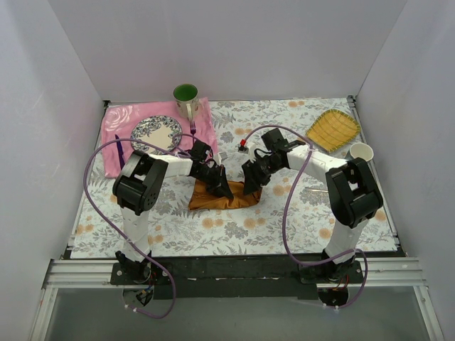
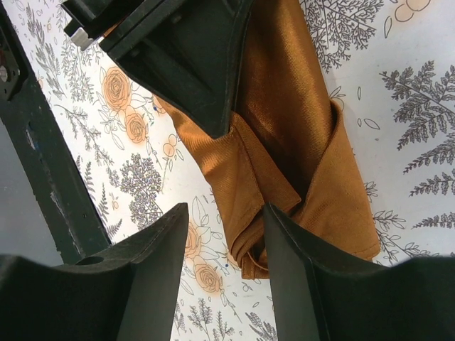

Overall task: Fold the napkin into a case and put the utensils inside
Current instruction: Fold the 2/3-rectangle-folded napkin at the center of the board, then stuff the top corner of the smaller-rectangle-folded napkin into the folded napkin.

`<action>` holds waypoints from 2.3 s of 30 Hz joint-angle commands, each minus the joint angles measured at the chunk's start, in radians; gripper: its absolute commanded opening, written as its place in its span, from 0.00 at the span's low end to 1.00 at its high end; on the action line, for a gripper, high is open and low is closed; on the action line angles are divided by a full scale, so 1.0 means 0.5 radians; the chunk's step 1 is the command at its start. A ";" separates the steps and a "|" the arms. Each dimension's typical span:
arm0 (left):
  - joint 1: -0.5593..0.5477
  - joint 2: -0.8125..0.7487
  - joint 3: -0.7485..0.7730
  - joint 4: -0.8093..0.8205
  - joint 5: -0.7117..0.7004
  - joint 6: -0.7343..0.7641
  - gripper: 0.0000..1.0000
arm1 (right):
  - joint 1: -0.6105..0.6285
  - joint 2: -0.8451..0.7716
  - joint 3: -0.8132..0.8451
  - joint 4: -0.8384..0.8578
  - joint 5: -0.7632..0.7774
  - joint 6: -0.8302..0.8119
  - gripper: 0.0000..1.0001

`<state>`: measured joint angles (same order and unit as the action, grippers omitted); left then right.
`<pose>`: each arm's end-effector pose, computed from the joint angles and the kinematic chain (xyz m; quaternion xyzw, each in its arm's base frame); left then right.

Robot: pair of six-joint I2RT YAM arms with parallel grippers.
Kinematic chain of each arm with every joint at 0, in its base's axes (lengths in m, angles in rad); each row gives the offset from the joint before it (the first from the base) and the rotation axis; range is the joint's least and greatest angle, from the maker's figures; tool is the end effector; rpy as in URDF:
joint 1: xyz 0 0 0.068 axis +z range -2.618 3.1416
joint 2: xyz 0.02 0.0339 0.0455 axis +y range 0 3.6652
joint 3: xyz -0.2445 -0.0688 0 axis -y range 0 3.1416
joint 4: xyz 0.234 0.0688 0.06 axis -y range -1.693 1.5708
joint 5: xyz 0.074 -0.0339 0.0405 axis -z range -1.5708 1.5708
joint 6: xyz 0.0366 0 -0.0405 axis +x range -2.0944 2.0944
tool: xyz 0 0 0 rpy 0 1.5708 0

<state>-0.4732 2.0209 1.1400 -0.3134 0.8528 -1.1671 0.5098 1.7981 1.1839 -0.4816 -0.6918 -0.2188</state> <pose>0.3058 -0.1875 0.1001 0.2313 -0.8674 0.4017 0.1809 0.2920 0.1900 0.1750 -0.4003 0.8259 0.3581 0.1712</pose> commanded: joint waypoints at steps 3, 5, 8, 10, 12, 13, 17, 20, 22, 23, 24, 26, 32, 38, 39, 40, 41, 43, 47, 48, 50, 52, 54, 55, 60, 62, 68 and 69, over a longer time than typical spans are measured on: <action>0.008 0.002 -0.007 0.019 -0.076 0.052 0.00 | -0.016 0.018 0.062 -0.028 0.028 0.042 0.57; 0.008 -0.001 -0.010 0.019 -0.076 0.055 0.00 | -0.020 0.000 0.059 -0.009 0.064 0.048 0.57; 0.008 0.002 -0.013 0.019 -0.076 0.055 0.00 | -0.032 -0.013 0.059 0.012 0.101 0.066 0.57; 0.008 -0.001 -0.016 0.019 -0.073 0.061 0.00 | -0.041 -0.025 0.047 0.021 0.110 0.072 0.58; 0.008 0.002 -0.016 0.019 -0.073 0.058 0.00 | -0.044 -0.034 0.028 0.037 0.129 0.076 0.59; 0.008 -0.001 -0.016 0.019 -0.073 0.058 0.00 | -0.044 -0.028 0.025 0.031 0.129 0.069 0.59; 0.005 0.002 -0.013 0.019 -0.073 0.058 0.00 | -0.041 0.009 0.041 0.009 0.043 0.054 0.59; 0.008 -0.001 -0.010 0.022 -0.070 0.061 0.00 | -0.041 0.033 0.044 0.000 0.000 0.051 0.57; 0.008 -0.001 -0.010 0.025 -0.067 0.058 0.00 | -0.044 0.055 0.050 -0.009 -0.015 0.045 0.56; 0.008 -0.001 -0.007 0.025 -0.064 0.058 0.00 | -0.044 0.061 0.053 -0.015 -0.024 0.039 0.55; 0.008 0.002 -0.004 0.025 -0.061 0.058 0.00 | -0.044 0.067 0.056 -0.015 -0.022 0.039 0.54; 0.008 0.008 0.002 0.028 -0.055 0.058 0.00 | -0.044 0.088 0.059 -0.025 -0.015 0.033 0.54; 0.008 0.014 0.006 0.029 -0.049 0.061 0.00 | -0.041 0.104 0.056 0.000 -0.015 0.042 0.55; 0.008 -0.004 -0.007 0.029 -0.046 0.073 0.00 | -0.044 0.073 0.077 -0.018 -0.058 0.036 0.32; 0.008 -0.010 -0.007 0.032 -0.046 0.073 0.00 | -0.044 0.070 0.083 -0.034 -0.058 0.030 0.28; 0.008 -0.013 -0.010 0.041 -0.040 0.079 0.00 | -0.041 0.073 0.087 -0.043 -0.058 0.030 0.24; 0.008 -0.020 -0.013 0.047 -0.034 0.079 0.00 | -0.041 0.073 0.093 -0.049 -0.061 0.017 0.21; 0.008 -0.047 -0.028 0.080 -0.009 0.073 0.00 | -0.044 0.082 0.093 -0.049 -0.055 0.011 0.10; 0.008 -0.130 -0.074 0.176 0.037 0.085 0.06 | -0.044 0.122 0.099 -0.052 -0.031 -0.001 0.01; 0.008 -0.173 -0.105 0.243 0.055 0.085 0.09 | -0.044 0.125 0.096 -0.049 -0.028 0.002 0.01; 0.008 -0.210 -0.132 0.292 0.071 0.092 0.16 | -0.044 0.122 0.093 -0.037 -0.031 0.002 0.01; 0.008 -0.265 -0.169 0.384 0.086 0.079 0.21 | -0.044 0.119 0.093 -0.028 -0.034 0.005 0.01; 0.008 -0.289 -0.185 0.454 0.083 0.079 0.26 | -0.044 0.113 0.093 -0.028 -0.037 0.002 0.01; 0.008 -0.296 -0.194 0.479 0.098 0.082 0.28 | -0.047 0.113 0.090 -0.028 -0.037 0.002 0.01; 0.008 -0.302 -0.218 0.602 0.098 0.104 0.40 | -0.056 0.098 0.080 -0.022 -0.043 0.008 0.01; 0.008 -0.290 -0.228 0.618 0.104 0.104 0.42 | -0.066 0.098 0.077 -0.016 -0.052 0.026 0.01; -0.017 -0.268 -0.240 0.703 0.120 0.113 0.47 | -0.087 0.098 0.074 0.003 -0.077 0.042 0.01; -0.029 -0.262 -0.240 0.722 0.120 0.104 0.48 | -0.093 0.095 0.071 0.006 -0.077 0.042 0.01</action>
<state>-0.4744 1.9366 1.0256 -0.0105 0.8906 -1.1294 0.4721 1.8545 1.1969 -0.4965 -0.7006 -0.2077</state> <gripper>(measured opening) 0.463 0.032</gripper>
